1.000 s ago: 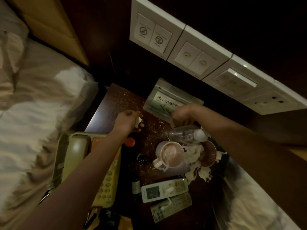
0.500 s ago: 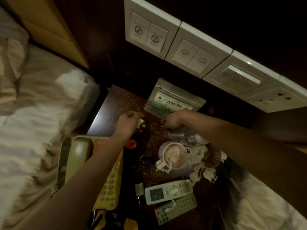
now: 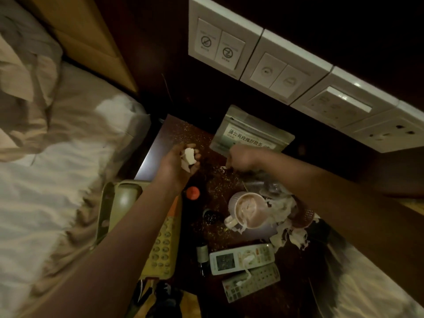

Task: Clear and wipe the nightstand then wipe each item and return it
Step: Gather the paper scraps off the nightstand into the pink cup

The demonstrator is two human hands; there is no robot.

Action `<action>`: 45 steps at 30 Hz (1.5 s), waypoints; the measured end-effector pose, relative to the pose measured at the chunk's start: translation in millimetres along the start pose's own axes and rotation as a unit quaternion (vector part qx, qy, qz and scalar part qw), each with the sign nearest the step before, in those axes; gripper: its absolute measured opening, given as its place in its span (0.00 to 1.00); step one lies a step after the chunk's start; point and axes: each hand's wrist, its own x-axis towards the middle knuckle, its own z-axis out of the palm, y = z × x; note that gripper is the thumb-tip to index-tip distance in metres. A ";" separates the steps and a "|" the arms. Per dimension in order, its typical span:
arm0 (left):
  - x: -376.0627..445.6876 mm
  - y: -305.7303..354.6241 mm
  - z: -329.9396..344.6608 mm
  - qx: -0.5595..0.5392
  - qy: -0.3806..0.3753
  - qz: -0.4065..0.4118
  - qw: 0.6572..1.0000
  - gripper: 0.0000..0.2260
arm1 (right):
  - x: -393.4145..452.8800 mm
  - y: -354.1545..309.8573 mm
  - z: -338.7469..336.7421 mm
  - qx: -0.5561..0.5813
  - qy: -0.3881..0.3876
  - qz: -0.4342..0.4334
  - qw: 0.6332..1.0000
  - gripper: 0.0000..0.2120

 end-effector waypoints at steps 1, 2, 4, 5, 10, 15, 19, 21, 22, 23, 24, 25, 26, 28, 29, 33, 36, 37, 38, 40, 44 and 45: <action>0.8 0.7 -2.4 -0.042 0.005 -0.011 0.999 0.14 | 0.8 -2.1 8.0 -0.038 0.024 -0.007 0.999 0.13; 1.3 1.3 -5.1 -0.068 0.010 -0.019 0.997 0.14 | 1.2 -4.4 15.7 -0.066 0.055 -0.014 0.996 0.13; 1.4 1.2 -9.6 -0.093 0.014 -0.029 0.995 0.14 | 3.8 -8.1 28.6 -0.115 0.116 -0.028 0.986 0.12; 1.0 0.8 -11.4 -0.101 0.012 -0.032 0.994 0.14 | 6.2 -8.3 33.3 -0.139 0.142 -0.035 0.980 0.12; -1.3 0.8 -22.0 -0.121 0.000 -0.037 0.992 0.14 | 21.1 -8.0 52.6 -0.124 0.205 -0.022 0.971 0.10; -7.4 -2.5 -24.7 -0.092 -0.019 -0.020 0.995 0.15 | 8.7 -14.5 56.8 0.299 0.245 0.014 0.922 0.11; -21.4 -9.2 -13.5 -0.058 -0.042 0.008 0.997 0.15 | -60.1 -30.4 55.9 0.546 0.252 -0.081 0.795 0.08; -32.6 -15.8 -7.7 -0.050 -0.071 0.003 0.996 0.16 | -85.8 -36.6 64.1 0.566 0.234 -0.109 0.783 0.05; -38.7 -20.3 -5.8 -0.048 -0.089 -0.005 0.995 0.16 | -93.8 -38.1 70.8 0.570 0.213 -0.117 0.785 0.04; -44.2 -26.0 -5.1 -0.048 -0.106 -0.013 0.993 0.16 | -99.5 -39.0 78.3 0.573 0.192 -0.121 0.788 0.05; -49.0 -32.6 -5.2 -0.052 -0.117 -0.022 0.992 0.16 | -105.2 -39.3 85.0 0.576 0.179 -0.121 0.788 0.06; -52.9 -39.6 -5.4 -0.061 -0.122 -0.030 0.990 0.16 | -109.7 -38.2 92.0 0.584 0.175 -0.120 0.784 0.08; -55.8 -47.0 -6.5 -0.072 -0.118 -0.038 0.990 0.16 | -115.6 -36.4 98.6 0.596 0.178 -0.120 0.774 0.10; -58.8 -63.6 -9.5 -0.091 -0.092 -0.045 0.991 0.14 | -129.7 -29.6 110.9 0.613 0.194 -0.133 0.754 0.13; -60.1 -72.3 -11.1 -0.103 -0.075 -0.047 0.991 0.14 | -137.2 -24.4 117.1 0.615 0.206 -0.139 0.748 0.12; -71.0 -103.1 -16.7 -0.150 -0.005 -0.091 0.984 0.14 | -159.7 6.7 141.5 0.586 0.285 -0.084 0.754 0.07; -77.1 -120.6 -22.5 -0.060 0.048 -0.082 0.994 0.15 | -162.6 37.6 156.3 0.534 0.312 0.003 0.786 0.06; -77.4 -125.1 -24.4 0.001 0.064 -0.066 0.996 0.16 | -162.1 47.1 160.9 0.504 0.312 0.020 0.805 0.06; -76.7 -128.5 -26.0 0.074 0.079 -0.045 0.993 0.16 | -160.8 54.1 164.6 0.460 0.315 0.027 0.830 0.07; -73.1 -136.1 -27.7 0.218 0.094 -0.002 0.971 0.16 | -160.6 61.5 167.4 0.379 0.326 0.016 0.866 0.09; -65.0 -145.5 -27.0 0.467 0.080 0.121 0.873 0.07 | -148.1 53.9 158.4 0.284 0.325 -0.033 0.902 0.15; -63.4 -146.8 -25.8 0.510 0.071 0.147 0.845 0.07 | -141.7 51.3 155.5 0.259 0.308 -0.023 0.915 0.17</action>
